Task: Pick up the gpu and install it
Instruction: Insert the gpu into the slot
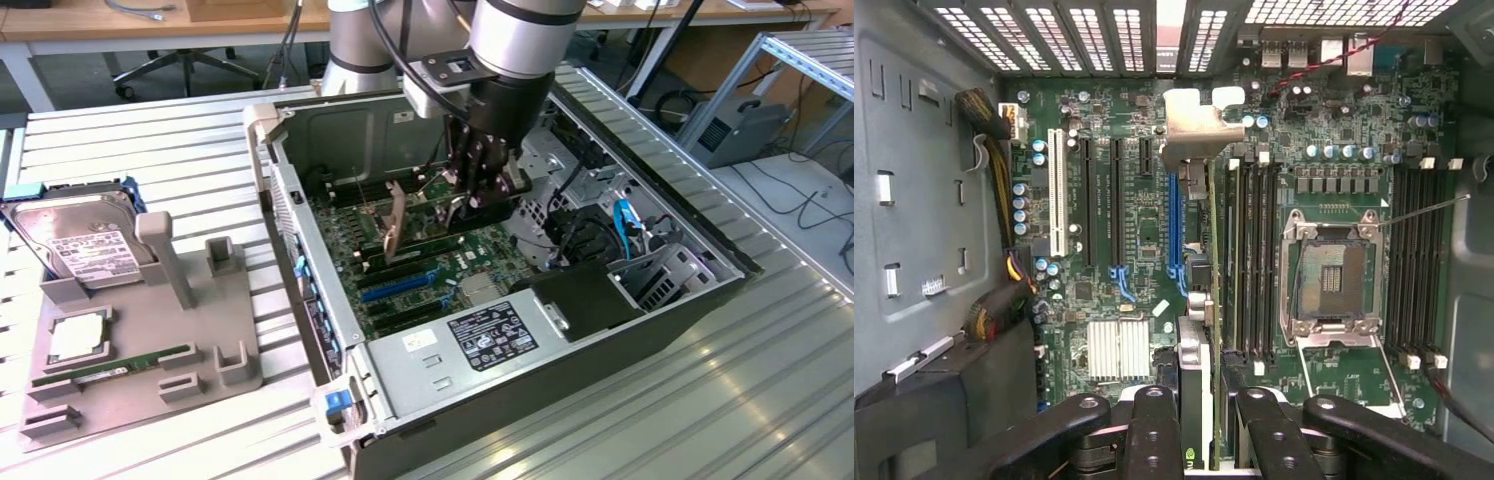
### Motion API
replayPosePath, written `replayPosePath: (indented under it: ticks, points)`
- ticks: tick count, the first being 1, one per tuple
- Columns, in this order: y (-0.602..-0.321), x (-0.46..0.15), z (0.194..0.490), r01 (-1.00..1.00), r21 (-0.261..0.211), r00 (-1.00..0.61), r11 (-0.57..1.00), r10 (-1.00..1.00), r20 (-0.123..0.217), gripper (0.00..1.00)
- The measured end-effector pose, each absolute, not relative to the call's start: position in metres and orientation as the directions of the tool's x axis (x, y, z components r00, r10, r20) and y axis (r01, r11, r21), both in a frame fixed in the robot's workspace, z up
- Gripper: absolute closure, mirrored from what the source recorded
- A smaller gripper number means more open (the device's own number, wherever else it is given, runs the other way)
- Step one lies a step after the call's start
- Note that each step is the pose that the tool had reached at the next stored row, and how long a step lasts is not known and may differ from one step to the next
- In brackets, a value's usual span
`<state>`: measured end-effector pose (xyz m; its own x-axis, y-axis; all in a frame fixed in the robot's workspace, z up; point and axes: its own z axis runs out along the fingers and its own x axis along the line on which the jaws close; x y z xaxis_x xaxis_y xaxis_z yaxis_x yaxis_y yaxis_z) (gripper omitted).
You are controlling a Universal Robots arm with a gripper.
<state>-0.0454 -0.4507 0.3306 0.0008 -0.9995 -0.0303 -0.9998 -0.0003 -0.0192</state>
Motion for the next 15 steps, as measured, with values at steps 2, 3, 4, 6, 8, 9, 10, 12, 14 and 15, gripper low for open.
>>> replayPosePath:
  ticks: [2,3,4,6,8,9,10,12,14,15]
  points:
    - [-0.4519,-0.0454,0.3294,-1.0,-0.019,0.001,0.0,-1.0,-0.03,0.73]
    - [-0.4524,-0.0454,0.3289,-1.0,-0.019,0.001,0.0,-1.0,-0.03,0.73]
    - [-0.4529,-0.0455,0.3283,-1.0,-0.019,0.001,0.0,-1.0,-0.03,0.73]
    - [-0.4536,-0.0455,0.3275,-1.0,-0.019,0.001,0.0,-1.0,-0.03,0.73]
    - [-0.4549,-0.0457,0.326,-1.0,-0.019,0.001,0.0,-1.0,-0.03,0.73]
    - [-0.4569,-0.0472,0.3253,-1.0,-0.019,0.001,0.0,-1.0,-0.03,0.73]
    - [-0.4577,-0.0503,0.3243,-1.0,-0.019,-0.001,0.002,-1.0,-0.03,0.73]
    - [-0.4577,-0.052,0.3226,-0.998,-0.019,-0.057,0.058,-0.998,-0.03,0.73]
    - [-0.4578,-0.0538,0.3223,-0.998,-0.019,-0.057,0.057,-0.998,-0.03,0.73]
    - [-0.4579,-0.0545,0.3223,-0.998,-0.019,-0.057,0.057,-0.998,-0.03,0.73]
